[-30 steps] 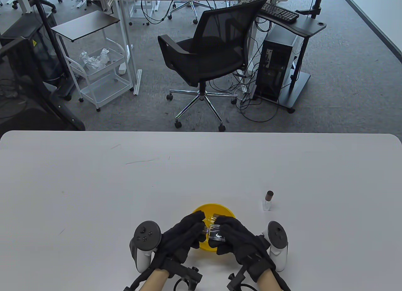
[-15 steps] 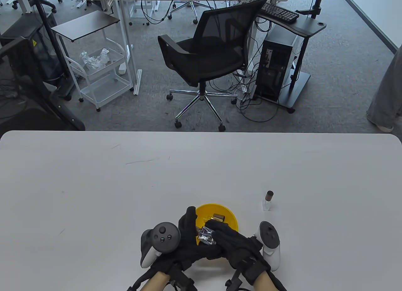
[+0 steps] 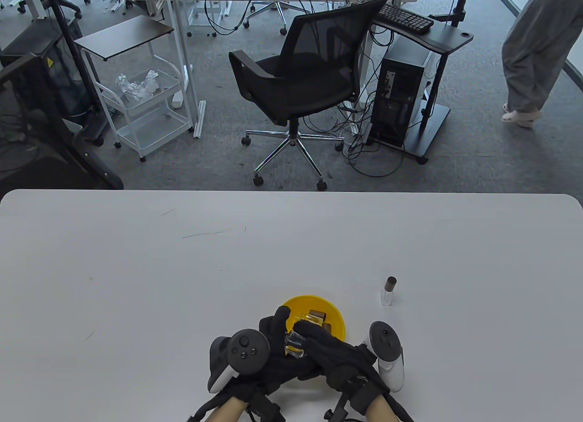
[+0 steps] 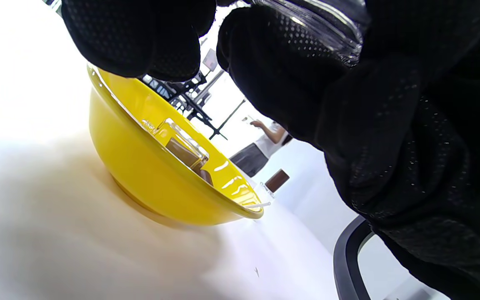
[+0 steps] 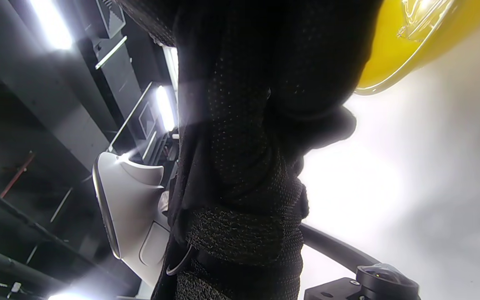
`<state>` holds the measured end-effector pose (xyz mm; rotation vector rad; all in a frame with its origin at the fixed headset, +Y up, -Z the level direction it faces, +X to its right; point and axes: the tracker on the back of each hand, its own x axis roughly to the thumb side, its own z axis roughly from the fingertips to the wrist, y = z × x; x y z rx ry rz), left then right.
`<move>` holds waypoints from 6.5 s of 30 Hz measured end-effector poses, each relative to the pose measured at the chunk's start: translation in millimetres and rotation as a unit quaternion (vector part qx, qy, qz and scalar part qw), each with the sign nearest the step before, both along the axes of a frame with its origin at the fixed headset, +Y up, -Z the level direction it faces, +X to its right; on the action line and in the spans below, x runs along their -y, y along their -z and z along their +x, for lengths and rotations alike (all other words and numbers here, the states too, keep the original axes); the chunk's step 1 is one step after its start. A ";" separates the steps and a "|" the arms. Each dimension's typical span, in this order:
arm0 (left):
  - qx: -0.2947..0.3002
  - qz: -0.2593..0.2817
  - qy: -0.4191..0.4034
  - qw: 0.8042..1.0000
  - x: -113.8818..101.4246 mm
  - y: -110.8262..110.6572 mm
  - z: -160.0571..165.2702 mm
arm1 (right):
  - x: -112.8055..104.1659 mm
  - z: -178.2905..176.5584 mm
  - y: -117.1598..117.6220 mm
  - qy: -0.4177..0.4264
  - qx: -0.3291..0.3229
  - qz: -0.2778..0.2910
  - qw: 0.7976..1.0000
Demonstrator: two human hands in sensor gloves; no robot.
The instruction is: Assemble perfume bottles from components
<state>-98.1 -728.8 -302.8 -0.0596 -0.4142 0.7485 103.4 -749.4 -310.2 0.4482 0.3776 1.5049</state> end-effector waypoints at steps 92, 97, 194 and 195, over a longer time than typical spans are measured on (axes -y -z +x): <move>-0.237 -0.009 0.226 0.945 -9.0 148.7 -24.6 | -55.5 121.0 -3.5 -0.275 0.332 0.185 0.883; -0.219 -0.027 0.213 0.952 -11.9 148.1 -25.3 | -55.2 121.8 -3.2 -0.275 0.330 0.179 0.885; 0.099 0.018 0.473 0.875 16.4 54.6 85.2 | -50.4 112.9 -1.8 -0.314 0.297 0.177 0.884; 0.101 0.015 0.473 0.875 16.6 54.5 85.5 | -50.4 113.0 -1.8 -0.314 0.298 0.177 0.884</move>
